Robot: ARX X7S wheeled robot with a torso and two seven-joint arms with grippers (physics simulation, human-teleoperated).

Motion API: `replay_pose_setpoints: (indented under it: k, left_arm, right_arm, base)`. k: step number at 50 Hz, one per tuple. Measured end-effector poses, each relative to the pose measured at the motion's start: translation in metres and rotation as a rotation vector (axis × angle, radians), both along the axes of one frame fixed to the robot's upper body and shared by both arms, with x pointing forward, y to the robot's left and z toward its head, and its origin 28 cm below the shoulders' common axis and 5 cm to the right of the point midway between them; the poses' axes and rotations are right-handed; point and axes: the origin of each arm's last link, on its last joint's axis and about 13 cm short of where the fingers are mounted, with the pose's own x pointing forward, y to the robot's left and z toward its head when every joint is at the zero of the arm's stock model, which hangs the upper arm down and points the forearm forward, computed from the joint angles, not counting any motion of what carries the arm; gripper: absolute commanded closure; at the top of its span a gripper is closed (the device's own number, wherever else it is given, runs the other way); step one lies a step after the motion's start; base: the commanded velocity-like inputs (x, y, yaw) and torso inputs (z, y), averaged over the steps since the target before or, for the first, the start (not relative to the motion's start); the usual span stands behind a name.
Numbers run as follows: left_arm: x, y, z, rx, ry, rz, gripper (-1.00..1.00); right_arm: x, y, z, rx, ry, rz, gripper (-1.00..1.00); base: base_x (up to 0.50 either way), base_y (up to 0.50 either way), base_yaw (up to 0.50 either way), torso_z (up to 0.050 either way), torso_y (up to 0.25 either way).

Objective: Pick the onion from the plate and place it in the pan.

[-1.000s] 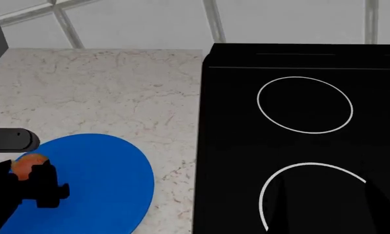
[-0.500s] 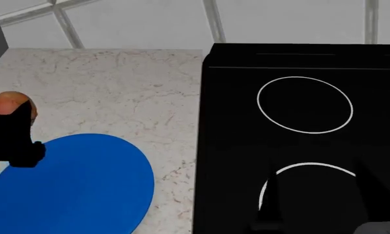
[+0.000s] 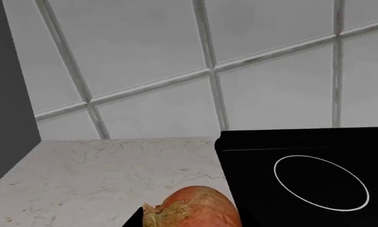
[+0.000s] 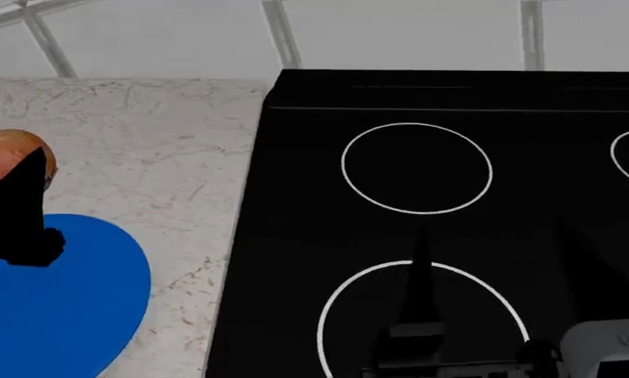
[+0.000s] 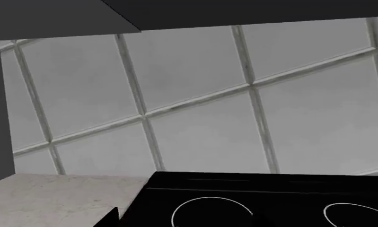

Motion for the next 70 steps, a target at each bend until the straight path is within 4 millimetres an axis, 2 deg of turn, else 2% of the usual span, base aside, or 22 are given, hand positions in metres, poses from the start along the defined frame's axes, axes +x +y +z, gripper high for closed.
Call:
replay_pose_setpoints:
  k: [13,28,45,70]
  left_arm:
    - [0.004,-0.001,0.004,0.008,-0.012,-0.016,1.0]
    - [0.007,-0.002,0.007,0.016,-0.017,-0.031,1.0]
    - [0.008,-0.004,0.007,0.018,-0.015,-0.038,1.0]
    - [0.006,-0.006,0.008,0.023,-0.009,-0.06,1.0]
  right_arm:
    - [0.007,-0.004,0.036,-0.036,-0.105,-0.025,-1.0]
    - [0.008,-0.01,0.057,-0.06,-0.174,-0.062,-1.0]
    - [0.006,-0.014,0.065,-0.065,-0.195,-0.086,-1.0]
    - [0.007,-0.015,0.062,-0.04,-0.182,-0.106,-1.0]
  base:
    - [0.0,-0.5,0.0,0.0,0.0]
    - [0.0,-0.5,0.0,0.0,0.001]
    - [0.0,-0.5,0.0,0.0,0.0]
    - [0.0,-0.5,0.0,0.0,0.0]
